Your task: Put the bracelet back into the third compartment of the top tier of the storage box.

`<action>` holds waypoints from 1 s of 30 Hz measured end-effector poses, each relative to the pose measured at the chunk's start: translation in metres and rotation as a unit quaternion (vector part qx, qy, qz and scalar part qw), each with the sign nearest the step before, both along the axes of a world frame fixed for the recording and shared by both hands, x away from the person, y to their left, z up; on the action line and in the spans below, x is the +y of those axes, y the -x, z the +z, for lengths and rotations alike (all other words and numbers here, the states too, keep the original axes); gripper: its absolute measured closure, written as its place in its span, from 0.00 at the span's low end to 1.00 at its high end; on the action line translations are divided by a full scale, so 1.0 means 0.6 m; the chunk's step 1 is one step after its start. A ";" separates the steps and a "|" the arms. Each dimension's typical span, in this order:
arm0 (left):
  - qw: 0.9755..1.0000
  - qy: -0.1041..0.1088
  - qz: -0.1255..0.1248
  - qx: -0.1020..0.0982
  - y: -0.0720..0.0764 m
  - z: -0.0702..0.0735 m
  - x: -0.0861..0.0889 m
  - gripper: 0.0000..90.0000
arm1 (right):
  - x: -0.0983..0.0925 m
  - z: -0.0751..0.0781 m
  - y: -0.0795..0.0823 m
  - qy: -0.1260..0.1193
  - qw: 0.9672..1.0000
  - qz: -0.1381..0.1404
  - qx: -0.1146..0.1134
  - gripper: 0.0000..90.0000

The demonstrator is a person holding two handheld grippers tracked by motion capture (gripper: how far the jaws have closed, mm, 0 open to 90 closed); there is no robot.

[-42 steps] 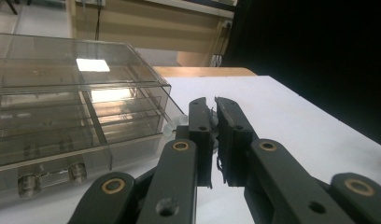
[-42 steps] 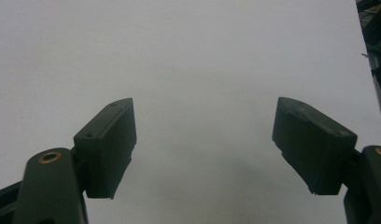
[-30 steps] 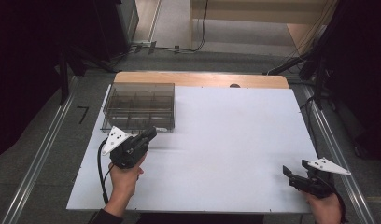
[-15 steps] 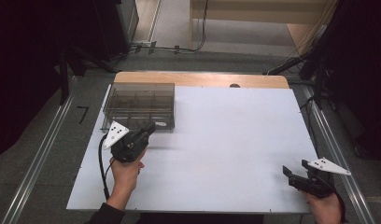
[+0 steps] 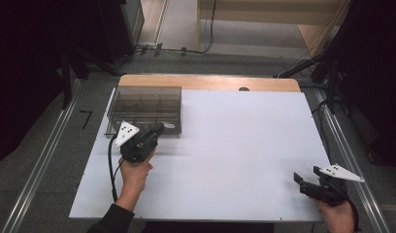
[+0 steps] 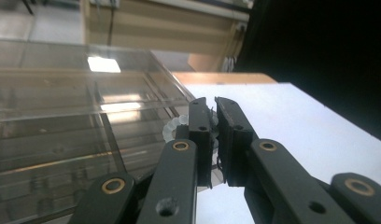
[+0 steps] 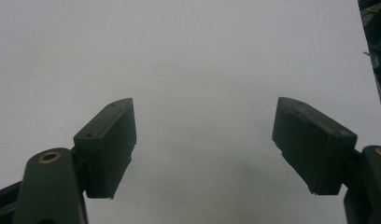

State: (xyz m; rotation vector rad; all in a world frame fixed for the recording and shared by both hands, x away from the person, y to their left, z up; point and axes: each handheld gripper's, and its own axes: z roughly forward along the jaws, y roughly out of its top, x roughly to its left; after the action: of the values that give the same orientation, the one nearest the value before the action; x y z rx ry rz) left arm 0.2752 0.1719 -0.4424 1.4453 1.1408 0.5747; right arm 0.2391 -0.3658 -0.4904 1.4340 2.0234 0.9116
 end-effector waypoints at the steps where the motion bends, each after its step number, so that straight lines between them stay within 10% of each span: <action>1: 1.000 0.000 0.001 0.002 -0.003 -0.002 0.000 0.94 | 0.000 0.000 0.000 0.000 1.000 0.000 0.000 0.22; 16: 0.999 -0.005 0.004 0.036 -0.025 -0.013 0.001 0.94 | 0.001 -0.001 -0.001 0.000 1.000 0.001 0.001 0.22; 30: 0.999 -0.006 0.017 0.037 -0.023 -0.011 0.000 0.55 | 0.001 -0.001 -0.001 0.001 1.000 0.003 0.000 0.22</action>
State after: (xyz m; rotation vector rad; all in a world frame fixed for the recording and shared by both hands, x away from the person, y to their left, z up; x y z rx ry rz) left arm 0.2890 0.1721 -0.4490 1.4700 1.2232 0.5558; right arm 0.2396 -0.3653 -0.4911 1.4290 2.0288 0.9113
